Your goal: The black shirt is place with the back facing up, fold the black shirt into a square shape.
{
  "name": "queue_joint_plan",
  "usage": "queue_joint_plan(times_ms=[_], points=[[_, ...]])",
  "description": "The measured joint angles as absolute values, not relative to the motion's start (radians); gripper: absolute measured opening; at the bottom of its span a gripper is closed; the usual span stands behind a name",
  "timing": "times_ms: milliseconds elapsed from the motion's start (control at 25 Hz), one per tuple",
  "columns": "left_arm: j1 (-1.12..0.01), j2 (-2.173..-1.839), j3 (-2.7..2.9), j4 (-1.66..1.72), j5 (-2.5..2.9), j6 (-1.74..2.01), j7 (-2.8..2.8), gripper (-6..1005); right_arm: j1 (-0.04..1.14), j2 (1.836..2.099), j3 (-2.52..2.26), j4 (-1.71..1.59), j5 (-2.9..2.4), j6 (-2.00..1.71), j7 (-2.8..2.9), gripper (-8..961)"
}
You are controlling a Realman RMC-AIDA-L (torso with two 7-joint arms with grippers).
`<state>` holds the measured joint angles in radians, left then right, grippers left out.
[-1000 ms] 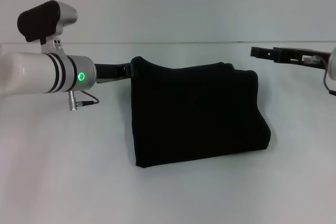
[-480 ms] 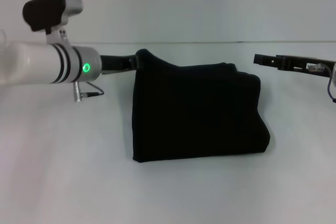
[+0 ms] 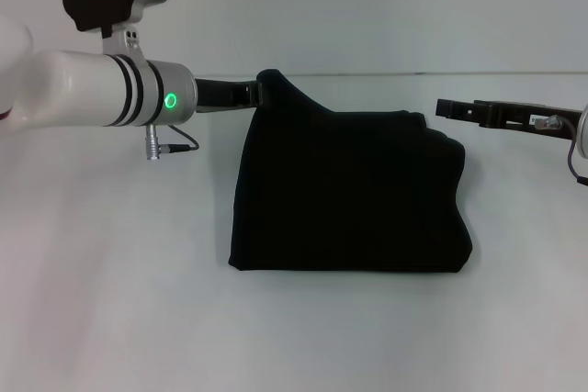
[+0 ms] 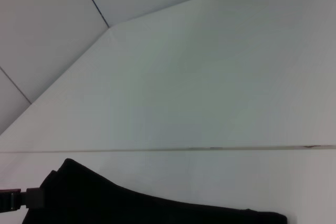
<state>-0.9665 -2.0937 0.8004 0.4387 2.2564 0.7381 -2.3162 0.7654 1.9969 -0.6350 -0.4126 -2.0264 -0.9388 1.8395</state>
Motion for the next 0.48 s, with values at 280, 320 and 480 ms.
queue_joint_plan(times_ms=[280, 320, 480], points=[[-0.967, -2.094, 0.844, 0.443, 2.256, 0.734, -2.308, 33, 0.766, 1.998, -0.635, -0.413, -2.026, -0.939, 1.839, 806], [-0.967, -2.095, 0.849, 0.444, 2.256, 0.732, -2.296, 34, 0.766, 1.998, -0.635, -0.413, -2.026, -0.939, 1.839, 807], [-0.967, -2.1, 0.851, 0.448, 2.256, 0.724, -2.233, 96, 0.767, 1.999, -0.635, -0.413, -2.026, -0.939, 1.84, 808]])
